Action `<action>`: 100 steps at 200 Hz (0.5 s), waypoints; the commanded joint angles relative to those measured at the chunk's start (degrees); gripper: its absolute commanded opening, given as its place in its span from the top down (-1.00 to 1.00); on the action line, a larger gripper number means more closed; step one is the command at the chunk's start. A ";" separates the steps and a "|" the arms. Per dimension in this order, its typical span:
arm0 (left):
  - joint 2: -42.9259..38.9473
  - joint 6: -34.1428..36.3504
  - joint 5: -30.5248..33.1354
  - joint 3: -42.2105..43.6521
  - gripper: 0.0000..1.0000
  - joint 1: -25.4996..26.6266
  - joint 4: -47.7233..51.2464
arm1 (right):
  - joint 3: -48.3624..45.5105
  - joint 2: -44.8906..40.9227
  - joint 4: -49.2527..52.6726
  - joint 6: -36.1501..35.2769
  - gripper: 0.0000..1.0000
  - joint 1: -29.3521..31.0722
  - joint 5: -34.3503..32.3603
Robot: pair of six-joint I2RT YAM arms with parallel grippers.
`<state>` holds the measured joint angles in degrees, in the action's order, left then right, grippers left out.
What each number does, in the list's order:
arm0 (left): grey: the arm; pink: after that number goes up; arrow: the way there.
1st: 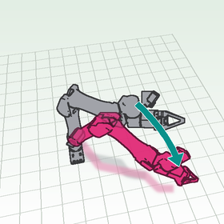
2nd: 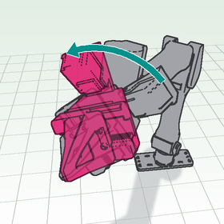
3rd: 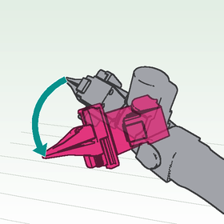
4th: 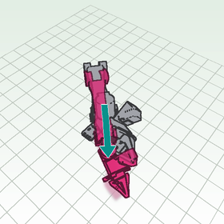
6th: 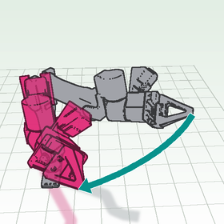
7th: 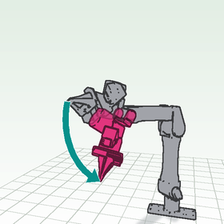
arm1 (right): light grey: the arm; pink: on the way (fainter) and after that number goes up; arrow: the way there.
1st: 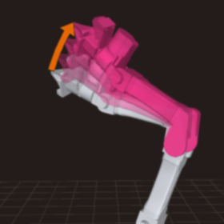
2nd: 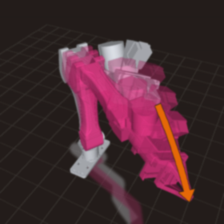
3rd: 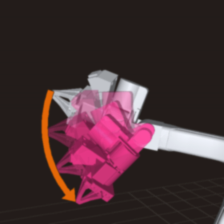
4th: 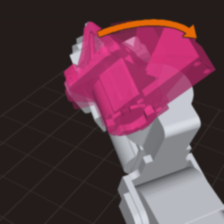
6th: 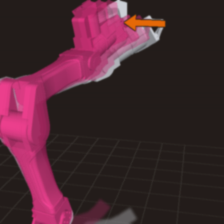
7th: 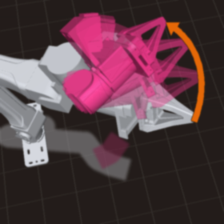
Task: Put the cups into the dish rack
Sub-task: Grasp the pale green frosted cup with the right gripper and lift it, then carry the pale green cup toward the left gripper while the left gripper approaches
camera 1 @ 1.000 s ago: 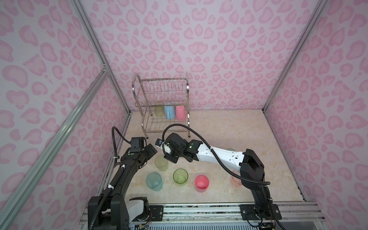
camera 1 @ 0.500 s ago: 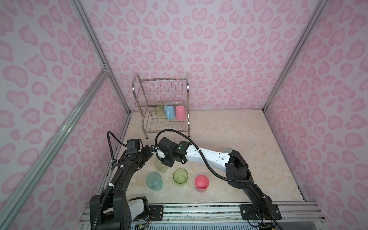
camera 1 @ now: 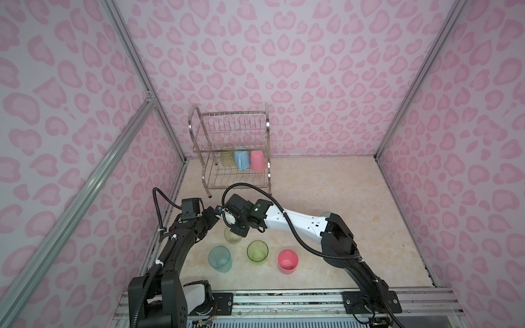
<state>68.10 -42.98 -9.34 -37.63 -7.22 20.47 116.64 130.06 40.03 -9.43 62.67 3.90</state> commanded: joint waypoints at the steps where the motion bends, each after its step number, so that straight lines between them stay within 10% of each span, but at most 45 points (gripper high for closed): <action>1: -0.98 -1.22 -2.09 -0.79 -0.69 -0.07 -1.04 | -2.99 -3.56 -5.38 1.31 1.00 -0.67 -0.54; 100: -5.96 -15.38 -16.89 -1.86 -0.70 -0.07 -8.38 | -37.46 -30.32 -45.58 8.90 1.00 -5.90 -2.18</action>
<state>63.40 -52.51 -20.16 -38.54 -7.22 17.04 85.06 103.13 10.63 -3.68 57.93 1.54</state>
